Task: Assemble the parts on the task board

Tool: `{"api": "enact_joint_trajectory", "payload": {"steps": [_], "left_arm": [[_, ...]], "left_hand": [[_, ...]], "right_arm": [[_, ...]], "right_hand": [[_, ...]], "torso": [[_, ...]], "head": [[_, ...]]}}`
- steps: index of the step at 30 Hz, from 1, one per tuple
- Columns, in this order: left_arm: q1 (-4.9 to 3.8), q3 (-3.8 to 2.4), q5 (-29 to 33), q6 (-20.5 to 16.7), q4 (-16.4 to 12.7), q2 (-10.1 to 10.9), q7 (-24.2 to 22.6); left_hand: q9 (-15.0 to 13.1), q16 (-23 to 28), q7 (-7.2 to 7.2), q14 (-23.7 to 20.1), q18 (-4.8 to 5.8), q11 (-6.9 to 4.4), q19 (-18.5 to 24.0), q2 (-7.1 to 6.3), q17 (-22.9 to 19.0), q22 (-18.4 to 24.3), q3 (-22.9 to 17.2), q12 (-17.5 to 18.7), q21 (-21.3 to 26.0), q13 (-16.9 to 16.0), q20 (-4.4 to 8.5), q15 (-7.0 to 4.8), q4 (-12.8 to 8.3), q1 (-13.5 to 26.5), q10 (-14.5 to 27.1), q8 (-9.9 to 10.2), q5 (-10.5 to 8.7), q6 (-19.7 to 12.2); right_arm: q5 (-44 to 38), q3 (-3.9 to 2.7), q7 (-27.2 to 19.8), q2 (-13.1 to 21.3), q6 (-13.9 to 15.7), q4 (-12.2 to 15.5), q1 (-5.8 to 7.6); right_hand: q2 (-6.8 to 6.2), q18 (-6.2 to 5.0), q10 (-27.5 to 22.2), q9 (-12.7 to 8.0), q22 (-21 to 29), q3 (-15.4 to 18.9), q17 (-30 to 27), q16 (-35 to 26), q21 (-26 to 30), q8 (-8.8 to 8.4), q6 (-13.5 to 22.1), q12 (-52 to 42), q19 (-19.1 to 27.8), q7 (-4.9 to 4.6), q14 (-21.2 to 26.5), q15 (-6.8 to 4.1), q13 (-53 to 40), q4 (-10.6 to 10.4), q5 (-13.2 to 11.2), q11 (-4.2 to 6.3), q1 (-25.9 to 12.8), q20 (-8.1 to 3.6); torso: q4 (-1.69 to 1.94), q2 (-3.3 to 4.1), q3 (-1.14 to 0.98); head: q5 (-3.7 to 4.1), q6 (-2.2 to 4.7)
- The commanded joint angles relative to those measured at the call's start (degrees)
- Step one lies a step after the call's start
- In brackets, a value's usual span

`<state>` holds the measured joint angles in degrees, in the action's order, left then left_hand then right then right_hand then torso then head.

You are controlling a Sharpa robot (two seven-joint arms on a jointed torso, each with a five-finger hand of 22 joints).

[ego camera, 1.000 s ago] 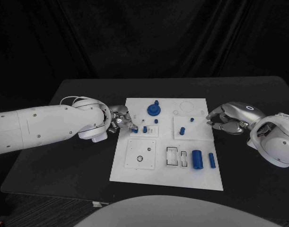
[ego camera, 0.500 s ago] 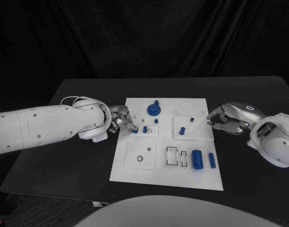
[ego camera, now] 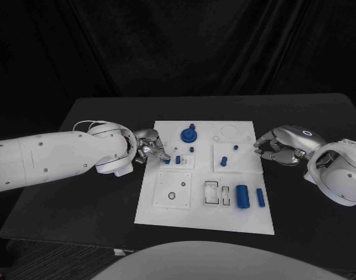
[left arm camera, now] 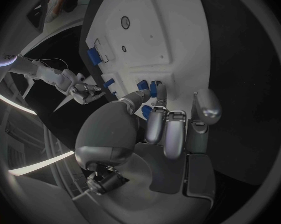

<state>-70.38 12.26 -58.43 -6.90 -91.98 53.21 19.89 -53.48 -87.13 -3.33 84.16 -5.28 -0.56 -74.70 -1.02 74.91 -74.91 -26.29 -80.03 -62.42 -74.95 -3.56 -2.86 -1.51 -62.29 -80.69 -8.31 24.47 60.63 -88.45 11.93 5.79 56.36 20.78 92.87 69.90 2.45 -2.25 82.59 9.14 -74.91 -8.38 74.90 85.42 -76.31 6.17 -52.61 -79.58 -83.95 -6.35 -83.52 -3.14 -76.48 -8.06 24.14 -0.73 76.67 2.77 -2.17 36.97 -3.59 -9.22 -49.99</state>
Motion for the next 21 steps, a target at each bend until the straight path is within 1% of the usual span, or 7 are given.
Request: {"api": "enact_joint_trajectory", "payload": {"steps": [1, 5, 9, 11, 17, 21], "left_arm": [[0.09, -0.03, 0.1, -4.2, -0.4, 0.2, -2.3], [0.09, -0.03, 0.1, -6.3, -0.7, 0.4, -2.7], [0.09, -0.03, -0.1, -7.3, -0.7, 0.3, -2.8], [0.09, -0.03, -0.7, -7.3, -0.6, 0.3, -2.7], [0.13, -0.03, -2.5, -6.2, -0.2, 0.3, -1.4], [0.29, -0.03, -2.7, -5.6, -0.2, 0.3, -0.7]], "left_hand": [[0.0, 0.2, 0.22, 0.9, -0.85, -0.17, -0.1, -0.1, 8.2, -7.0, -2.6, 0.0, -0.2, -4.4, 0.24, -0.31, -2.4, -0.6, -0.1, -0.4, 0.3, 0.0], [-0.1, 0.2, 0.24, 0.9, -0.8, -0.19, -0.3, -0.3, 8.2, -7.1, -2.7, 0.1, -0.4, -4.4, 0.26, -0.33, -2.6, -0.6, 0.0, -0.4, 0.32, 0.0], [-0.2, 0.2, 0.27, 0.9, -0.78, -0.2, -0.4, -0.42, 8.2, -7.1, -2.8, 0.0, -0.6, -4.4, 0.28, -0.35, -2.8, -0.7, -0.1, -0.6, 0.24, 0.1], [-0.3, 0.2, 0.27, 0.9, -0.77, -0.2, -0.4, -0.44, 8.2, -7.1, -2.8, 0.1, -0.6, -4.4, 0.28, -0.36, -2.8, -0.7, -0.1, -0.6, 0.18, 0.1], [-0.6, 0.3, 0.37, 0.9, -0.79, -0.23, -0.4, -0.57, 8.0, -7.1, -2.7, 0.2, -0.5, -4.2, 0.32, -0.39, -2.3, 0.0, -0.1, -1.0, -1.19, 0.1], [-0.7, 0.3, 0.37, 0.8, -0.81, -0.23, -0.4, -0.57, 7.9, -7.0, -2.7, 0.4, -0.4, -4.0, 0.33, -0.4, -2.0, 0.3, 0.0, -1.1, -1.58, -0.1]], "right_arm": [[0.3, -0.03, 0.9, 0.1, 0.8, 0.1, -0.14], [0.4, -0.03, 0.9, 0.1, 0.9, 0.1, -0.14], [0.4, -0.03, 1.0, 0.1, 1.0, 0.1, -0.14], [0.4, -0.03, 1.0, 0.1, 1.0, 0.1, -0.14], [0.4, -0.03, 1.0, 0.0, 1.1, 0.0, -0.22], [0.4, -0.03, 0.9, -0.1, 1.1, 0.0, -0.34]], "right_hand": [[-0.52, -1.05, -0.5, -0.1, -10.7, -0.1, 4.1, -0.3, 0.4, -0.34, 0.1, 0.2, -0.1, 0.01, -4.2, -0.07, 1.0, 0.0, 0.4, 0.1, 0.0, 0.3], [-0.52, -1.06, -0.5, -0.1, -10.7, -0.2, 4.0, -0.3, 0.4, -0.36, 0.1, 0.2, -0.1, 0.02, -4.2, -0.08, 1.0, 0.0, 0.4, 0.1, 0.0, 0.3], [-0.52, -1.06, -0.5, -0.1, -10.7, -0.2, 4.0, -0.3, 0.4, -0.36, 0.1, 0.2, -0.1, 0.02, -4.2, -0.08, 1.0, 0.1, 0.4, 0.1, 0.0, 0.3], [-0.52, -1.06, -0.5, -0.1, -10.7, -0.2, 4.0, -0.3, 0.4, -0.36, 0.1, 0.2, -0.1, 0.02, -4.2, -0.08, 1.0, 0.1, 0.4, 0.1, 0.0, 0.3], [-0.52, -1.06, -0.5, -0.1, -10.7, -0.2, 4.0, -0.3, 0.4, -0.36, 0.1, 0.2, -0.1, 0.02, -4.2, -0.08, 1.0, 0.1, 0.4, 0.1, 0.0, 0.3], [-0.52, -1.06, -0.5, -0.1, -10.7, -0.2, 4.0, -0.3, 0.4, -0.36, 0.1, 0.2, -0.1, 0.02, -4.2, -0.08, 1.0, 0.1, 0.4, 0.1, 0.0, 0.3]], "torso": [[-0.02, -0.03, -0.01], [-0.07, -0.01, 0.02], [-0.08, 0.0, 0.02], [-0.06, -0.02, 0.02], [-0.09, -0.03, 0.04], [-0.12, 0.03, 0.04]], "head": [[0.06, -0.01], [0.12, -0.01], [0.05, -0.01], [0.04, -0.01], [-0.14, -0.01], [-0.21, -0.01]]}}
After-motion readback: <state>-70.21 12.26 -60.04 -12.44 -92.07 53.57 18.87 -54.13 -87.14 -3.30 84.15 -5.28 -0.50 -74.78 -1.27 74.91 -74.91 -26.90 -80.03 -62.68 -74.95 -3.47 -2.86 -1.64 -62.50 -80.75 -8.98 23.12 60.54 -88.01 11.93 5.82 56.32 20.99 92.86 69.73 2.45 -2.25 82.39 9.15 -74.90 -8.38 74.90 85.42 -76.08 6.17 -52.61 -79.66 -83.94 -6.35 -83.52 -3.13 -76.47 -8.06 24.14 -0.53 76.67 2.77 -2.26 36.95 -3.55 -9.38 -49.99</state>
